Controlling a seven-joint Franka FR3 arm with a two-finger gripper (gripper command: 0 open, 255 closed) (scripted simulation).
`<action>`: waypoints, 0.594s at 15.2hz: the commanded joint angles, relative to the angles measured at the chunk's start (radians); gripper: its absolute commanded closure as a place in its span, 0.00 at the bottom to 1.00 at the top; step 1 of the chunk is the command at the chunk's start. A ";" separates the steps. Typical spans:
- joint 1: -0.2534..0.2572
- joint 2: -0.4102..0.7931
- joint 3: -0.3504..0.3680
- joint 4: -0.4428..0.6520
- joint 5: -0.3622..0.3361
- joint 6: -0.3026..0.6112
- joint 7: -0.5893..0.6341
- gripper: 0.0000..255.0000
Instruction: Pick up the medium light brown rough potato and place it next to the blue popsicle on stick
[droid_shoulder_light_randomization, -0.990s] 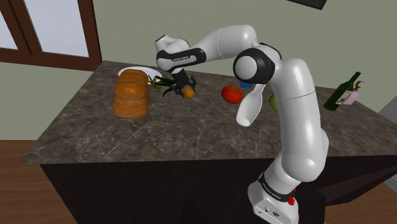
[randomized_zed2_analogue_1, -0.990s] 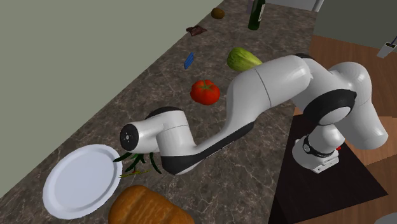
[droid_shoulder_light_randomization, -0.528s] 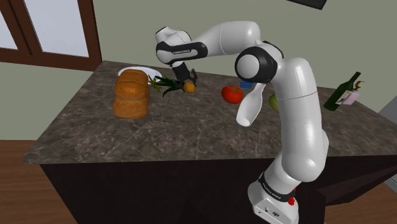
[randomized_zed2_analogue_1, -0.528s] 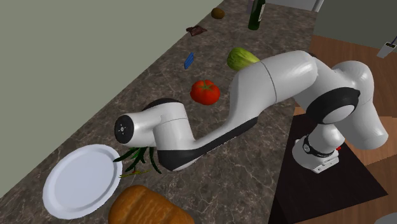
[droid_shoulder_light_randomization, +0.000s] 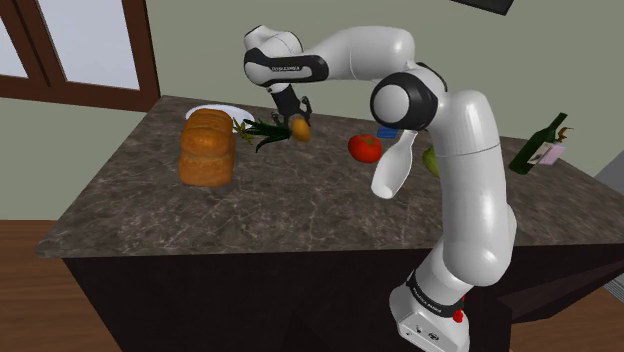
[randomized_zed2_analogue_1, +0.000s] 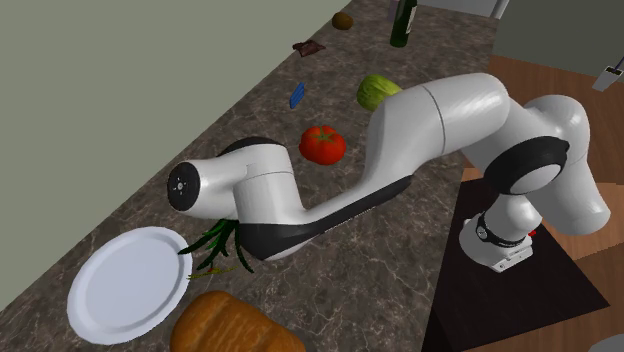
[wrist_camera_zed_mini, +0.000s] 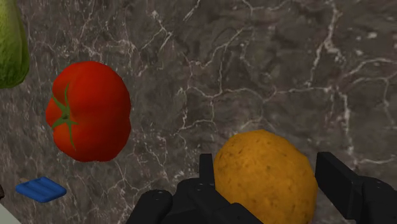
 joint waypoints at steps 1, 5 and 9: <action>0.001 -0.008 -0.001 0.012 -0.001 -0.019 -0.008 1.00; 0.005 -0.008 -0.003 0.064 -0.003 -0.067 -0.028 1.00; 0.009 -0.003 -0.006 0.114 -0.006 -0.109 -0.046 1.00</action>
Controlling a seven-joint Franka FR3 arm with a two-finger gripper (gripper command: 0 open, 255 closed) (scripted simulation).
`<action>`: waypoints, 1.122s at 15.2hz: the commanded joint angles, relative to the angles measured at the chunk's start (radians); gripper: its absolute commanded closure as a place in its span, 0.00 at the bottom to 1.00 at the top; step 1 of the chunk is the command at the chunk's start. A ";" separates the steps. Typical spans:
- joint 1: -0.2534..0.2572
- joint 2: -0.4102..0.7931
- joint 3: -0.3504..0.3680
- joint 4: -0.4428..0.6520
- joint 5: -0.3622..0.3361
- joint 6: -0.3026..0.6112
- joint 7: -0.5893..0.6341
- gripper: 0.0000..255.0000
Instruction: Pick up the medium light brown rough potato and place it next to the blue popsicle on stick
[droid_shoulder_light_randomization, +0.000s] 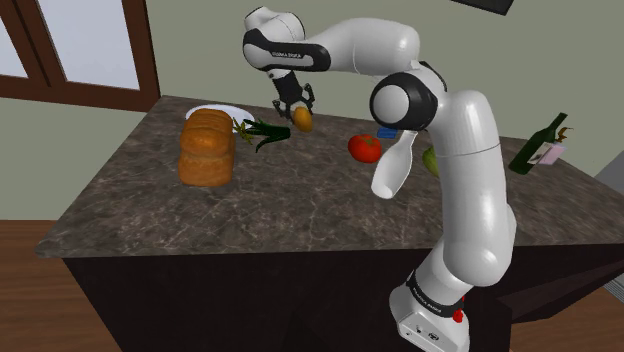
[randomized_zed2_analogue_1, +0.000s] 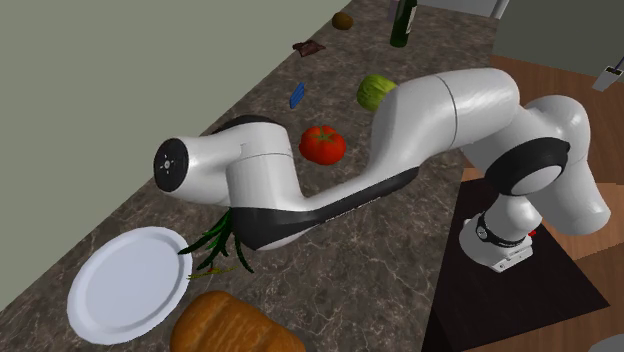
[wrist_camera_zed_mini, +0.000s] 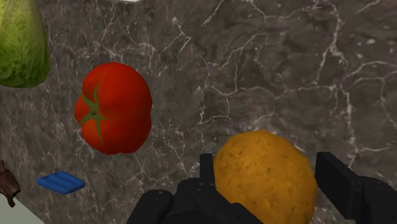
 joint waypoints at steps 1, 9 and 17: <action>-0.015 -0.038 -0.003 -0.055 -0.003 0.023 -0.009 1.00; -0.129 -0.229 -0.042 -0.365 -0.033 0.196 -0.095 1.00; -0.238 -0.333 -0.101 -0.533 -0.070 0.329 -0.209 1.00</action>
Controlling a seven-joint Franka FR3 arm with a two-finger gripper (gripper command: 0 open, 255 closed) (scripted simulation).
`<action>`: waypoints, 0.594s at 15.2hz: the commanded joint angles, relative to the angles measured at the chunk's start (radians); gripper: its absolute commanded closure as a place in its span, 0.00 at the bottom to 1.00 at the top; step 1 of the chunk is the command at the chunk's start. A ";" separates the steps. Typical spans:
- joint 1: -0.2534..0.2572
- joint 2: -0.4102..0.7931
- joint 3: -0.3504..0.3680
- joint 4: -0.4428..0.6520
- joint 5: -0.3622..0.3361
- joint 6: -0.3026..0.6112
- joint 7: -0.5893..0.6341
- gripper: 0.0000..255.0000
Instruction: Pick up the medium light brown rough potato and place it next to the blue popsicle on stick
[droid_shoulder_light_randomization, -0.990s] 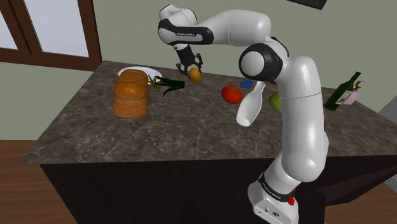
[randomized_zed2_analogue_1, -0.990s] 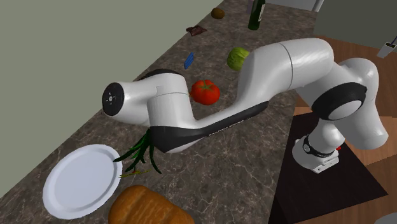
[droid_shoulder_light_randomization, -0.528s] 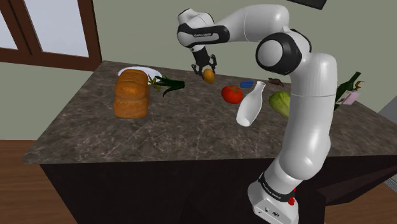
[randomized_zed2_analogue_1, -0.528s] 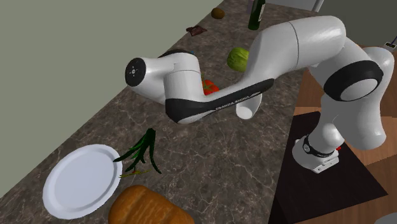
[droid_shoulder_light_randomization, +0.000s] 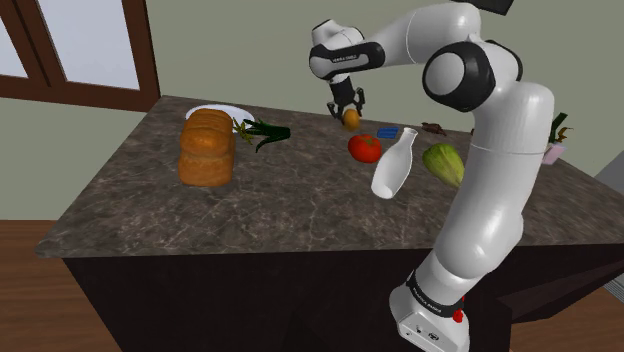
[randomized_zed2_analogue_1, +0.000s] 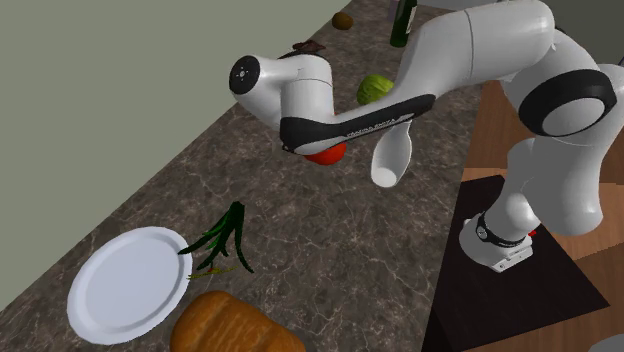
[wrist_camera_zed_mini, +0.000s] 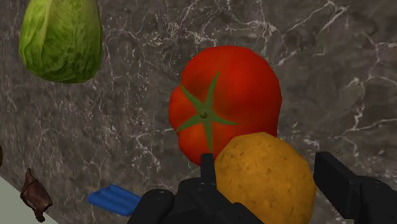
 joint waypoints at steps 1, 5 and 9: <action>-0.031 -0.028 -0.018 -0.048 -0.011 0.042 -0.033 1.00; -0.086 -0.052 -0.052 -0.090 -0.028 0.101 -0.097 1.00; -0.141 -0.061 -0.086 -0.112 -0.040 0.158 -0.165 1.00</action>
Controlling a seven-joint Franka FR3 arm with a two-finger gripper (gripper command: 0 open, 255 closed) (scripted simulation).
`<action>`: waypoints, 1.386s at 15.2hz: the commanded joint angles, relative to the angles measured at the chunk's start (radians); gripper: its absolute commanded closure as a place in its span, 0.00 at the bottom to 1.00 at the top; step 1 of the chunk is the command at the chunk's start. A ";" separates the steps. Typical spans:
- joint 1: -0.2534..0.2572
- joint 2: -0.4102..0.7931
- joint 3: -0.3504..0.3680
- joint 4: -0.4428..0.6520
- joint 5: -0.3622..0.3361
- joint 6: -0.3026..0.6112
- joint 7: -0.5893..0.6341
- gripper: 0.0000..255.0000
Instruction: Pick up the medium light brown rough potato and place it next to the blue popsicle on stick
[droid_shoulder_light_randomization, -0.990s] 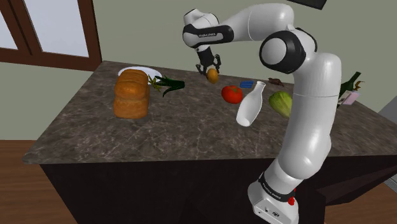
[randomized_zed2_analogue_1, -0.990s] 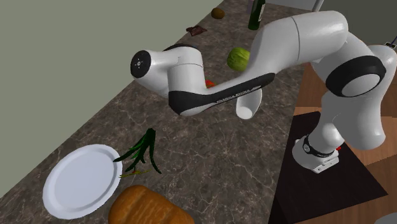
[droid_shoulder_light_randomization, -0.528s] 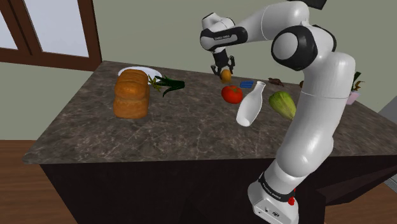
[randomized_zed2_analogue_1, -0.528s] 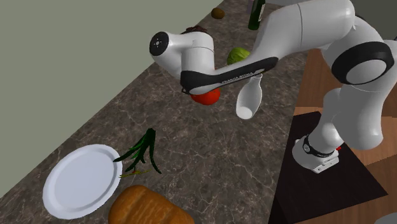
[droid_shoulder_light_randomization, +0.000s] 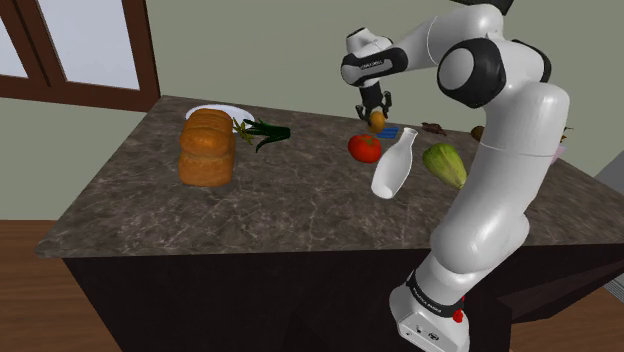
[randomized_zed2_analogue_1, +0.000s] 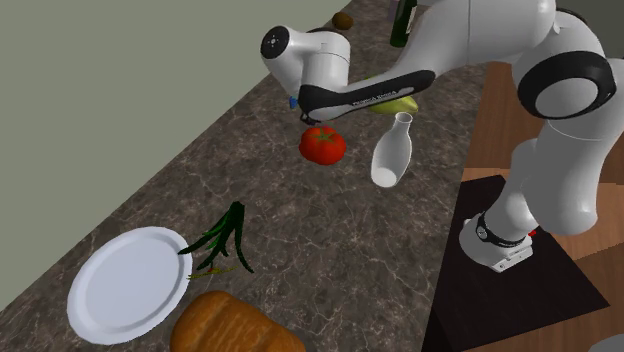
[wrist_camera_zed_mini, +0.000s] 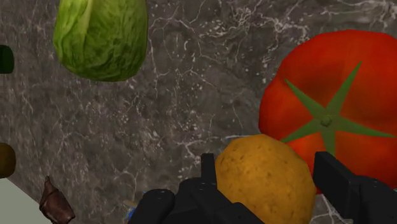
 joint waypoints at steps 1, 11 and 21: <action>-0.027 0.001 -0.016 -0.002 -0.004 0.026 -0.035 1.00; -0.159 0.048 -0.089 0.026 -0.006 0.148 -0.196 1.00; -0.164 0.090 -0.090 -0.045 -0.018 0.248 -0.141 1.00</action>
